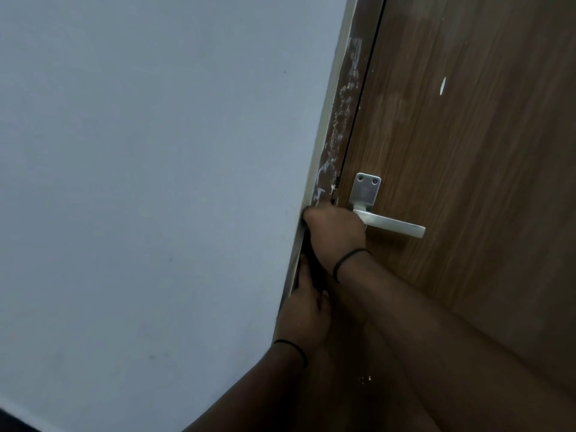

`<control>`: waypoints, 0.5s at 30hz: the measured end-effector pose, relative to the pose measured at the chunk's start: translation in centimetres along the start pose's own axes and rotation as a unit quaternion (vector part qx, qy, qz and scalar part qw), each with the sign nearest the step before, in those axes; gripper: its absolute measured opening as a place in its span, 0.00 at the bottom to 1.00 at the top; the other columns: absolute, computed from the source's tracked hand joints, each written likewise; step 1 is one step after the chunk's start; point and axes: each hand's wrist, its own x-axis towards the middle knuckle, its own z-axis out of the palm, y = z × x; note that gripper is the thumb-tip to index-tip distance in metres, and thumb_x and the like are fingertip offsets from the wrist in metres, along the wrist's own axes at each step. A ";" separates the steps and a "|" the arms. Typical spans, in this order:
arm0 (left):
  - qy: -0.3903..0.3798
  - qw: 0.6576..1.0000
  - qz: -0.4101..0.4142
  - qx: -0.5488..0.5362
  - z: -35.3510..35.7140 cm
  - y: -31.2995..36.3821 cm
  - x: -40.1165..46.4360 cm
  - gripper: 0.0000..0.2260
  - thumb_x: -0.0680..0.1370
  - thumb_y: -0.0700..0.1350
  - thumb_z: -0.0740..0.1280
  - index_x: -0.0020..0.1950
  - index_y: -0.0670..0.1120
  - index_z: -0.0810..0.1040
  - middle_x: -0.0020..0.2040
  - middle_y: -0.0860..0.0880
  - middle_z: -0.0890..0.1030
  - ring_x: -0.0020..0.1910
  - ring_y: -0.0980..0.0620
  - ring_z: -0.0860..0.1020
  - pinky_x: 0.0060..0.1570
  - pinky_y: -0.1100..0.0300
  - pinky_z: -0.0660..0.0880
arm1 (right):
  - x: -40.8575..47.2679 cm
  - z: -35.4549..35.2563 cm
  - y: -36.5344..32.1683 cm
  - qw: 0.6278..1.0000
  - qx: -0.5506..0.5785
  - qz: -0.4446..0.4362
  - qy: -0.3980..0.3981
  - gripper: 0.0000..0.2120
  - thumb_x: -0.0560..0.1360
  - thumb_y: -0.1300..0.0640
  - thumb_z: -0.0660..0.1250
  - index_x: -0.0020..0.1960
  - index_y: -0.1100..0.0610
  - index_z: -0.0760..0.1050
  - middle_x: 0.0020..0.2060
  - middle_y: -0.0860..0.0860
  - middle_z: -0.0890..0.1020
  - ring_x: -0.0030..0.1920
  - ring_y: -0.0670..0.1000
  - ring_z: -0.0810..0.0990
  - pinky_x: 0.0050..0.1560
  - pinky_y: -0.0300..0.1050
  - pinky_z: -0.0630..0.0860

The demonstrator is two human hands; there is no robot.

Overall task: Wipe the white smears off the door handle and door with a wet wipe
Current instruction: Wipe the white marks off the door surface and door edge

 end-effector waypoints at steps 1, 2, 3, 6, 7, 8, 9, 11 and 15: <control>0.002 1.000 0.001 0.002 0.0 0.1 0.2 0.32 0.81 0.51 0.59 0.80 0.57 0.44 0.61 0.51 0.81 0.46 0.56 0.81 0.47 0.58 0.81 | 0.5 -0.3 0.0 1.000 0.000 0.004 0.003 0.09 0.76 0.66 0.64 0.49 0.55 0.80 0.45 0.55 0.80 0.44 0.58 0.82 0.40 0.49 0.77; 0.005 1.000 0.001 0.003 -0.1 0.1 0.4 0.32 0.81 0.51 0.59 0.80 0.57 0.44 0.62 0.51 0.80 0.45 0.57 0.80 0.46 0.61 0.80 | 0.7 -0.5 -0.1 1.000 -0.004 0.005 0.003 0.10 0.76 0.66 0.63 0.49 0.55 0.80 0.45 0.55 0.80 0.44 0.58 0.82 0.40 0.49 0.76; 0.008 1.000 0.002 0.002 -0.1 0.2 0.6 0.32 0.81 0.51 0.59 0.80 0.57 0.45 0.62 0.51 0.80 0.45 0.57 0.79 0.46 0.63 0.79 | 0.8 -0.6 -0.2 1.000 -0.010 0.004 0.000 0.10 0.76 0.66 0.63 0.49 0.55 0.80 0.45 0.55 0.80 0.45 0.57 0.82 0.40 0.49 0.76; 0.015 1.000 0.006 -0.010 -0.1 0.6 0.9 0.32 0.80 0.52 0.59 0.80 0.56 0.47 0.61 0.52 0.81 0.45 0.58 0.79 0.45 0.65 0.77 | 0.5 -0.8 -0.3 0.999 -0.040 -0.015 0.015 0.08 0.76 0.64 0.65 0.47 0.55 0.81 0.43 0.53 0.82 0.48 0.56 0.79 0.42 0.49 0.72; 0.014 1.000 0.007 -0.016 -0.1 0.7 0.9 0.32 0.80 0.52 0.59 0.80 0.57 0.46 0.58 0.53 0.81 0.43 0.59 0.79 0.44 0.65 0.78 | 0.6 -1.1 -0.1 0.997 -0.065 -0.026 0.032 0.07 0.75 0.63 0.65 0.44 0.55 0.81 0.40 0.53 0.82 0.48 0.56 0.78 0.43 0.50 0.70; 0.011 1.000 0.007 -0.021 -0.1 0.6 0.9 0.33 0.80 0.52 0.59 0.80 0.58 0.44 0.54 0.55 0.82 0.42 0.60 0.79 0.42 0.65 0.78 | 0.8 -1.4 0.1 0.994 -0.089 -0.034 0.058 0.07 0.73 0.63 0.66 0.41 0.55 0.81 0.36 0.52 0.82 0.46 0.56 0.77 0.44 0.50 0.69; 0.008 1.000 0.004 -0.024 -0.1 0.4 0.9 0.33 0.80 0.52 0.59 0.80 0.59 0.43 0.49 0.58 0.81 0.40 0.60 0.79 0.40 0.66 0.77 | 1.2 -1.7 0.4 0.989 -0.104 -0.034 0.100 0.08 0.71 0.63 0.66 0.37 0.55 0.81 0.32 0.52 0.81 0.43 0.56 0.76 0.45 0.50 0.69; 0.006 1.000 -0.002 -0.027 -0.1 0.0 0.9 0.34 0.80 0.52 0.59 0.79 0.59 0.42 0.39 0.62 0.78 0.37 0.61 0.78 0.37 0.71 0.74 | 2.4 -2.4 1.4 0.978 -0.109 -0.015 0.179 0.09 0.68 0.66 0.65 0.33 0.56 0.79 0.27 0.52 0.77 0.39 0.57 0.75 0.44 0.50 0.69; 0.014 0.999 -0.005 -0.036 0.1 0.2 1.2 0.34 0.79 0.53 0.59 0.79 0.60 0.42 0.34 0.62 0.76 0.36 0.61 0.78 0.35 0.72 0.73 | 3.5 -2.8 2.1 0.972 -0.093 0.030 0.216 0.10 0.68 0.68 0.65 0.33 0.56 0.77 0.27 0.52 0.76 0.38 0.56 0.75 0.45 0.51 0.68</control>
